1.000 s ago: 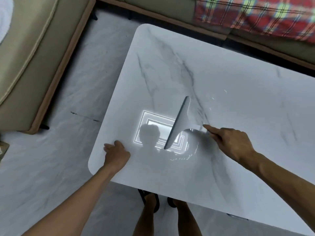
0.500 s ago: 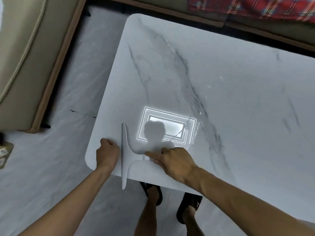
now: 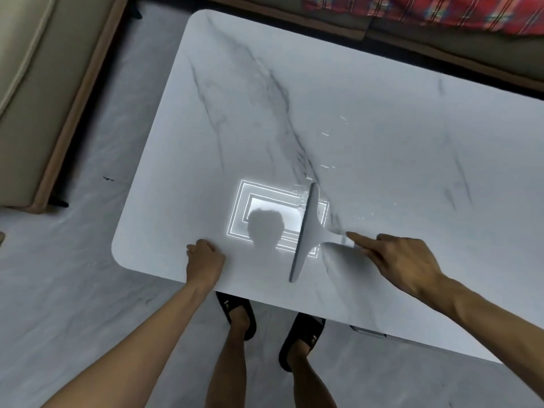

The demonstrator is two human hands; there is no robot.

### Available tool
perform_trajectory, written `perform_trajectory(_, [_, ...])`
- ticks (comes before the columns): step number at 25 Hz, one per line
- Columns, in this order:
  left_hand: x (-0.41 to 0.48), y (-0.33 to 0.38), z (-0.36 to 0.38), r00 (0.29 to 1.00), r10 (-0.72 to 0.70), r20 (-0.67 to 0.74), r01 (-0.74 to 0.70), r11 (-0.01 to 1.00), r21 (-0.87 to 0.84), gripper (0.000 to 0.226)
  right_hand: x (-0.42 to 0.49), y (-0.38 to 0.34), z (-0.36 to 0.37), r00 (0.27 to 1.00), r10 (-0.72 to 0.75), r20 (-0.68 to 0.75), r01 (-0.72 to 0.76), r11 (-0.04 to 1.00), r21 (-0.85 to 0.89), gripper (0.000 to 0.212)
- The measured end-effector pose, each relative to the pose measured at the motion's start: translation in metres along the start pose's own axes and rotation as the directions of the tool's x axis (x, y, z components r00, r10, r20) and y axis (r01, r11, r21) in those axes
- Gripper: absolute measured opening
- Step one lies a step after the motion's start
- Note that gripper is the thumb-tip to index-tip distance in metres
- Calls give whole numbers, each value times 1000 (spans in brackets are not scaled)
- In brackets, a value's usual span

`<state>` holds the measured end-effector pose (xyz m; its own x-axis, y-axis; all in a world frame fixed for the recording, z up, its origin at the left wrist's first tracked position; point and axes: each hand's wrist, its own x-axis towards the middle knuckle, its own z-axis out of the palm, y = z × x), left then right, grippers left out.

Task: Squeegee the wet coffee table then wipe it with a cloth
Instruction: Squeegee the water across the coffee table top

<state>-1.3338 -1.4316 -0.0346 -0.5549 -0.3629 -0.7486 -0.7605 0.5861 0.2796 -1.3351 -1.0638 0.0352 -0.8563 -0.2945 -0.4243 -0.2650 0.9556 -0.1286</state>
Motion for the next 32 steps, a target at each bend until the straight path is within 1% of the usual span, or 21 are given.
perform_trajectory(2, [-7, 3, 1, 1000, -14, -15, 13, 999, -49, 9, -8, -5, -5, 999, -46, -6, 46, 999, 0, 49])
perform_trajectory(4, [-14, 3, -1, 998, -23, -58, 17, 995, -97, 9, 4, -34, -2, 985, -171, -26, 173, 984, 50, 43])
perform_trajectory(6, [-20, -3, -5, 991, -35, -126, 18, 990, -137, 10, 24, -82, 12, 953, -300, 52, 290, 947, 139, 40])
perform_trajectory(7, [-23, -7, -7, 987, -41, -158, 18, 989, -148, 10, 32, -107, 22, 930, -354, 100, 337, 929, 150, 41])
perform_trajectory(8, [-26, -12, -7, 982, -44, -182, 16, 988, -153, 10, 38, -128, 30, 906, -400, 139, 383, 914, 136, 41])
perform_trajectory(10, [-35, -21, -5, 982, -42, -185, 17, 990, -138, 10, 44, -145, 40, 878, -451, 160, 443, 892, 88, 42])
perform_trajectory(12, [-46, -26, 5, 993, -37, -112, 26, 995, -98, 13, 39, -122, 45, 882, -451, 138, 447, 892, 57, 45])
perform_trajectory(14, [-53, -25, 17, 1000, -21, -6, 21, 998, -53, 14, 29, -75, 42, 908, -404, 112, 402, 915, 38, 46])
perform_trajectory(17, [-58, -14, 36, 991, 35, 131, -36, 999, 6, 13, 3, 5, 30, 949, -310, 46, 311, 951, 4, 50])
perform_trajectory(18, [-58, -10, 41, 985, 50, 167, -54, 998, 21, 16, -6, 26, 26, 962, -272, 20, 272, 962, -7, 48])
perform_trajectory(20, [-57, -1, 50, 975, 55, 213, -63, 997, 33, 21, -24, 60, 15, 980, -200, -15, 198, 978, -62, 39])
perform_trajectory(22, [-56, 4, 54, 975, 33, 221, -47, 997, 63, 19, -35, 76, 4, 986, -163, -44, 158, 982, -101, 38])
perform_trajectory(24, [-57, 7, 55, 971, 20, 238, -44, 995, 93, 19, -39, 73, -6, 984, -172, -40, 167, 980, -112, 38])
perform_trajectory(25, [-57, 8, 54, 968, 15, 251, -39, 995, 93, 20, -38, 62, -7, 978, -203, -41, 199, 976, -93, 36])
perform_trajectory(27, [-55, 8, 52, 962, 11, 272, -32, 997, 72, 23, -28, 29, -3, 949, -310, -60, 307, 950, -47, 35])
perform_trajectory(28, [-54, 8, 51, 966, 17, 258, -33, 998, 60, 20, -19, 8, 2, 933, -359, -29, 359, 933, -15, 35])
perform_trajectory(29, [-55, 6, 48, 979, 23, 200, -33, 998, 45, 15, -9, -16, 8, 920, -390, 26, 390, 920, 32, 36])
perform_trajectory(30, [-56, 3, 44, 996, 18, 85, -19, 1000, 10, 10, 1, -40, 14, 908, -412, 72, 407, 910, 76, 38])
perform_trajectory(31, [-56, -2, 39, 997, -15, -81, 11, 999, -46, 11, 12, -62, 21, 897, -431, 97, 421, 901, 107, 38])
perform_trajectory(32, [-56, -8, 32, 969, -69, -236, 44, 993, -112, 11, 22, -84, 28, 884, -454, 110, 442, 889, 121, 39])
